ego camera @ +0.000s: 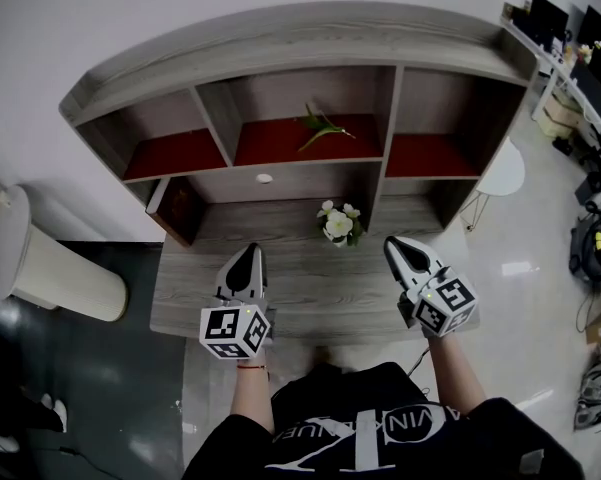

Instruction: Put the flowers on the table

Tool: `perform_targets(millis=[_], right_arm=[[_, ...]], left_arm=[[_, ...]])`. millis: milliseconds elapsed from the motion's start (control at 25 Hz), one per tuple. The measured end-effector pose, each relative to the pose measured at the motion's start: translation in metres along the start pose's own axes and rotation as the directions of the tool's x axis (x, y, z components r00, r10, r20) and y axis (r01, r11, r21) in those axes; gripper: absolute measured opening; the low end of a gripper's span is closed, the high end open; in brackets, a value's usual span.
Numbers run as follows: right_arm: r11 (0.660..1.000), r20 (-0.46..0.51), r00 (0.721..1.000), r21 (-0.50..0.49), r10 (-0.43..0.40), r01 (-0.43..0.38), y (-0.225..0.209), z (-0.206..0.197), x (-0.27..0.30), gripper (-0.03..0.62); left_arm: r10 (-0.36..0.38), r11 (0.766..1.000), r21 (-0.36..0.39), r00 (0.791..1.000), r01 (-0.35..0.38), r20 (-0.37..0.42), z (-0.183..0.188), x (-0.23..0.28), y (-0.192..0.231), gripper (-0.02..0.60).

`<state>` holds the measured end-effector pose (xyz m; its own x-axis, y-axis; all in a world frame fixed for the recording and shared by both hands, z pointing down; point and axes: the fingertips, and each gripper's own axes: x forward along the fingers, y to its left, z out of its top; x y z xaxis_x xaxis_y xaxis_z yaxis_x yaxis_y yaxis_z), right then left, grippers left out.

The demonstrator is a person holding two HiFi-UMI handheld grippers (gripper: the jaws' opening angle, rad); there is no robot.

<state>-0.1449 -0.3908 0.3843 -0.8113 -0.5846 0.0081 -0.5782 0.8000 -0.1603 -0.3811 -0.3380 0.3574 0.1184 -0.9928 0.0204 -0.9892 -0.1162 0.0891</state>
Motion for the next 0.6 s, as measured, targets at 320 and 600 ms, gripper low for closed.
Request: perform_targets(millis=[320,600], right_arm=[[1.000,-0.001,1.000,0.005,-0.001,0.001,0.0018,-0.0045,0.0052,0.009],[1.000,0.004,1.000,0.016,-0.003,0.003,0.0006,-0.0059,0.0094,0.009]], left_arm=[[-0.008,1.000,-0.005,1.000,0.009,0.005,0.0002,0.0036,0.0027,0.003],[-0.006,1.000,-0.008,1.000,0.006,0.011,0.0028,0.0062,0.0079,0.003]])
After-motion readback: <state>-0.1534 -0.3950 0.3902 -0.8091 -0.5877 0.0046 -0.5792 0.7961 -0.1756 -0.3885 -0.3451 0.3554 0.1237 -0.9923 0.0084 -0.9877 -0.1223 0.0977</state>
